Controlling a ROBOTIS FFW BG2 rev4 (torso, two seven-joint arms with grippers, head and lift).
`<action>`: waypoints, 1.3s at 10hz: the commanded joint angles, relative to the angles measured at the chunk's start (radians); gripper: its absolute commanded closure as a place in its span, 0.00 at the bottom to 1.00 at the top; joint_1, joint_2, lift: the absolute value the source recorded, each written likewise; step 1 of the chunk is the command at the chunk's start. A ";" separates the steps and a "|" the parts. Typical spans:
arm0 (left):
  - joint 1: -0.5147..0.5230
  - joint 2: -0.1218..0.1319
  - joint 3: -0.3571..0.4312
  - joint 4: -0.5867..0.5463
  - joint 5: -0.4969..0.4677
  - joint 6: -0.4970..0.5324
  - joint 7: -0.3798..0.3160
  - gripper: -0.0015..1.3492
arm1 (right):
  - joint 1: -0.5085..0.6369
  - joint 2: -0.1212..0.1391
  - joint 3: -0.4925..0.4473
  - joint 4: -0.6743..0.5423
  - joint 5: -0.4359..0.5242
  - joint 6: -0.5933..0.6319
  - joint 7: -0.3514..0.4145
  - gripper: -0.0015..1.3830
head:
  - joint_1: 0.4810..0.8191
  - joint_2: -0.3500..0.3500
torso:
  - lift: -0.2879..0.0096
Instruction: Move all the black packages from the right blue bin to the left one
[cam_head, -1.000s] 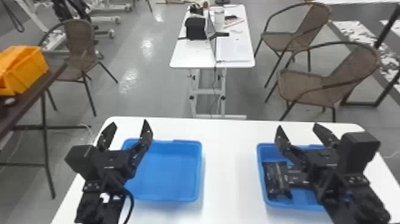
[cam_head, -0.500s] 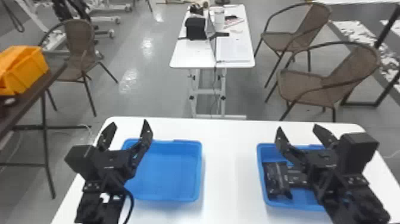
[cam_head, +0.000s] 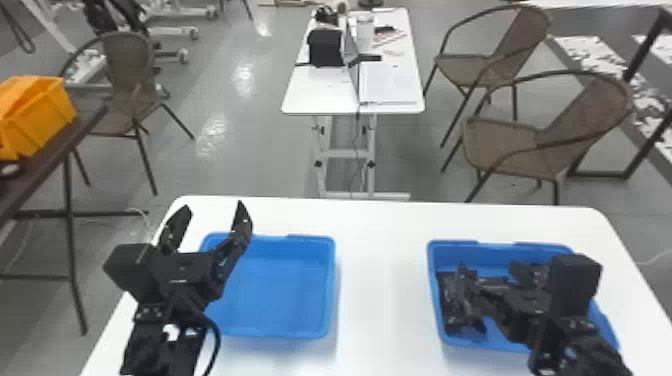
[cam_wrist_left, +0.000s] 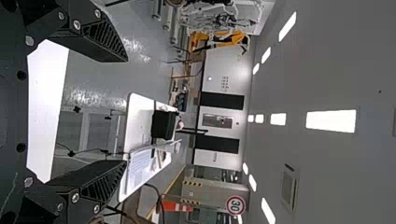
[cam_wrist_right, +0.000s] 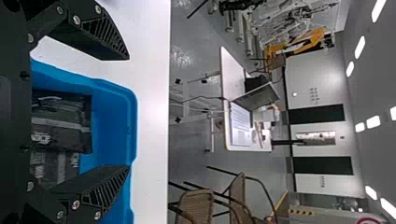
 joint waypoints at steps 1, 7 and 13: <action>0.000 -0.003 0.000 0.000 0.000 0.002 0.000 0.20 | -0.011 0.001 -0.004 0.052 -0.058 0.056 -0.001 0.15 | 0.63 0.59 | 0.97; -0.008 -0.003 -0.003 0.005 0.000 0.007 -0.003 0.20 | -0.071 0.017 -0.001 0.152 -0.012 0.210 0.031 0.15 | 0.63 0.59 | 0.97; -0.005 -0.003 -0.001 0.008 0.000 0.000 -0.003 0.20 | -0.146 0.026 0.014 0.286 0.055 0.162 0.091 0.15 | 0.63 0.59 | 0.97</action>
